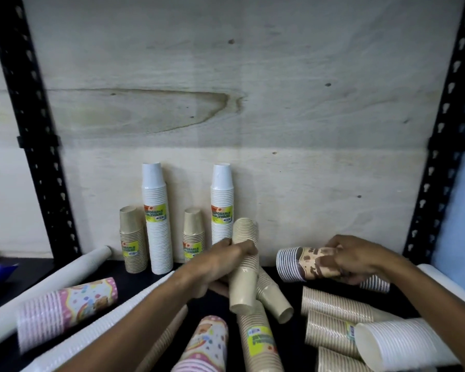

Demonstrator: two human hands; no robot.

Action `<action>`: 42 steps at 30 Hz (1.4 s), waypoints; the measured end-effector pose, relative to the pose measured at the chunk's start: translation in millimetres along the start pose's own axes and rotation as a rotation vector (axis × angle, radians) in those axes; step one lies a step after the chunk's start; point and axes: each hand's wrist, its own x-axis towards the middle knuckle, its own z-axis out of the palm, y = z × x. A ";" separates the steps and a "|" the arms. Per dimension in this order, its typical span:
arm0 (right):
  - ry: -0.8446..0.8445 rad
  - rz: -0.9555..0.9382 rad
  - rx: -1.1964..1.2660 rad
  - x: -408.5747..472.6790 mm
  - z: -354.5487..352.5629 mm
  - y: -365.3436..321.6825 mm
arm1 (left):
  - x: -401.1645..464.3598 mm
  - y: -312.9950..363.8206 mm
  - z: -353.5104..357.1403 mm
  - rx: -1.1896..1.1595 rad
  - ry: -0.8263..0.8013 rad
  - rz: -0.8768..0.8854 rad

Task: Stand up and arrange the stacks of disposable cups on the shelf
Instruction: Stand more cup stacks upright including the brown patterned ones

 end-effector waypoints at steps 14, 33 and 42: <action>0.204 -0.163 -0.159 21.4 14.2 -39.3 | -22.0 -5.2 -88.7 0.332 0.034 -0.107; 0.262 -0.238 -0.252 37.0 38.4 -56.0 | 15.8 6.9 -68.4 1.107 0.467 0.085; 0.204 -0.253 -0.262 35.0 50.9 -60.5 | 11.8 19.3 -72.5 0.758 0.005 -0.009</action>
